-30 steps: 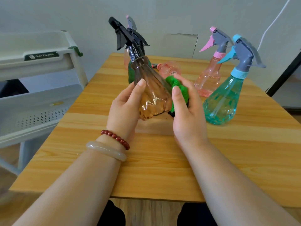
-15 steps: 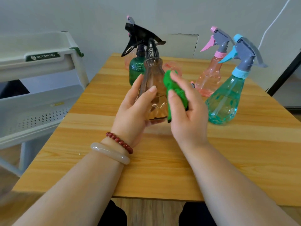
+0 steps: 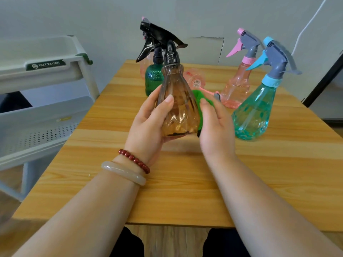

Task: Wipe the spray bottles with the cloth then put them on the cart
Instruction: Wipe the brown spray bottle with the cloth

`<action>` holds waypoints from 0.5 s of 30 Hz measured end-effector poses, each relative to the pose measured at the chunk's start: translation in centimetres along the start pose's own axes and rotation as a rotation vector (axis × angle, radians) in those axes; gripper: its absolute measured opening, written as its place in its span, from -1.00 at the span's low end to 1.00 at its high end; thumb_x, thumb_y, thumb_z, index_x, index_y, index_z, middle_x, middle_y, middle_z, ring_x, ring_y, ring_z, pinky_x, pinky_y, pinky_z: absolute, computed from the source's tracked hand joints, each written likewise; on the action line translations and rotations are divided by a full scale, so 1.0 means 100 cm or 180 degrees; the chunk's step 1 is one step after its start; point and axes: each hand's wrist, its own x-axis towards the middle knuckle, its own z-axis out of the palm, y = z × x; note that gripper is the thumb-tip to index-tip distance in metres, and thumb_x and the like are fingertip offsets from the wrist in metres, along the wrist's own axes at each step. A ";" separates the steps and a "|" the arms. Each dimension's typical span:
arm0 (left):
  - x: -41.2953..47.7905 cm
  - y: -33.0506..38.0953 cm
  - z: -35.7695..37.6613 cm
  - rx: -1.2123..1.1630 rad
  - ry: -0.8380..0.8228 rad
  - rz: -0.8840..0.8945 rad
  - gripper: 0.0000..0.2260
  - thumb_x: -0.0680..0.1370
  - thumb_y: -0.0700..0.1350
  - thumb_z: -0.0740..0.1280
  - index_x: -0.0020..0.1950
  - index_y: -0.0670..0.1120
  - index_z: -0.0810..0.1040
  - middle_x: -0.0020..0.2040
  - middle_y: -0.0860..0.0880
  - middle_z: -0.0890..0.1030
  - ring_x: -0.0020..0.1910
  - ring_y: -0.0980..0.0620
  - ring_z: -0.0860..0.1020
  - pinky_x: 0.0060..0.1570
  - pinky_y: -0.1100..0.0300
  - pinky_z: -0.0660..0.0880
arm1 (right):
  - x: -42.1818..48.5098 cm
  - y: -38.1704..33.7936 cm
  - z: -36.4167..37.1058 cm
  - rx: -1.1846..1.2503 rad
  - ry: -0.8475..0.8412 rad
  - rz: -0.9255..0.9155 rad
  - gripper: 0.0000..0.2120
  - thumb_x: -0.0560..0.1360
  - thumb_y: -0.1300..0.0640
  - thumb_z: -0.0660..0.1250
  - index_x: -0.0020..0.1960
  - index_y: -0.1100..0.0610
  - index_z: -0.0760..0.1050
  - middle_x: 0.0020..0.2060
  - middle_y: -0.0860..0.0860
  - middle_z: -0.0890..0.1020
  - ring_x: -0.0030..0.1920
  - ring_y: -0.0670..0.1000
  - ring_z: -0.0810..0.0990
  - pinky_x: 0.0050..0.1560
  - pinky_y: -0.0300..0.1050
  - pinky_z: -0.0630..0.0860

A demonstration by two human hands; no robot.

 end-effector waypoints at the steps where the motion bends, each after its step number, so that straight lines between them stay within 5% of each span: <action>1: 0.000 0.000 0.001 -0.0002 0.0009 0.0010 -0.65 0.63 -0.02 0.25 0.44 0.09 0.42 0.21 -0.02 0.65 0.16 -0.08 0.64 0.00 -0.19 0.61 | 0.000 0.001 0.000 0.0043 -0.0047 0.0128 -0.68 0.65 0.14 0.16 0.36 0.10 0.50 0.13 -0.32 0.52 0.11 -0.60 0.34 0.09 -0.61 0.28; 3: 0.000 0.000 0.001 0.0020 -0.0023 0.0026 -0.65 0.65 0.00 0.22 0.44 0.10 0.42 0.22 -0.03 0.65 0.16 -0.08 0.65 0.00 -0.18 0.61 | -0.005 -0.007 -0.002 -0.0083 -0.0047 -0.0177 -0.66 0.64 0.15 0.16 0.37 0.16 0.48 0.23 -0.19 0.52 0.25 -0.47 0.37 0.23 -0.53 0.26; 5: 0.001 -0.001 -0.002 0.0004 -0.0025 0.0018 -0.66 0.66 0.02 0.21 0.44 0.10 0.43 0.23 -0.05 0.64 0.15 -0.08 0.64 -0.02 -0.10 0.60 | -0.011 -0.012 0.000 -0.0577 -0.0210 -0.1228 -0.67 0.60 0.20 0.21 0.33 0.26 0.49 0.34 0.05 0.49 0.40 -0.11 0.41 0.40 -0.23 0.31; 7: 0.002 0.000 -0.003 0.0000 -0.0010 -0.0018 -0.64 0.64 0.03 0.23 0.45 0.10 0.42 0.24 -0.05 0.63 0.20 -0.07 0.62 0.02 -0.09 0.57 | -0.012 -0.009 0.004 -0.0847 -0.0400 -0.1850 -0.68 0.57 0.25 0.26 0.30 0.29 0.52 0.35 0.15 0.48 0.42 0.05 0.42 0.42 -0.06 0.33; 9: 0.001 -0.001 -0.004 0.0025 -0.0009 -0.0051 -0.57 0.59 0.07 0.25 0.46 0.11 0.40 0.24 -0.05 0.64 0.21 -0.13 0.62 0.08 -0.19 0.56 | -0.009 -0.009 0.005 -0.0694 -0.0132 -0.1474 -0.68 0.58 0.22 0.24 0.30 0.27 0.52 0.29 0.04 0.54 0.36 -0.06 0.46 0.39 -0.17 0.35; 12: 0.001 -0.002 -0.002 0.0061 -0.0120 0.0052 -0.61 0.63 0.05 0.21 0.47 0.08 0.40 0.26 -0.07 0.62 0.20 -0.16 0.62 0.07 -0.32 0.55 | -0.002 -0.006 -0.001 0.0057 0.0145 0.0015 -0.61 0.57 0.06 0.18 0.33 0.14 0.53 0.04 -0.14 0.67 0.14 -0.32 0.53 0.22 -0.37 0.42; 15: 0.001 -0.002 -0.002 0.0117 -0.0169 0.0072 -0.61 0.64 0.07 0.19 0.47 0.08 0.40 0.28 -0.08 0.61 0.22 -0.15 0.61 0.07 -0.34 0.54 | -0.006 -0.007 -0.003 -0.0133 0.0061 -0.0304 -0.62 0.60 0.10 0.16 0.36 0.19 0.49 0.31 -0.04 0.55 0.37 -0.17 0.43 0.39 -0.26 0.33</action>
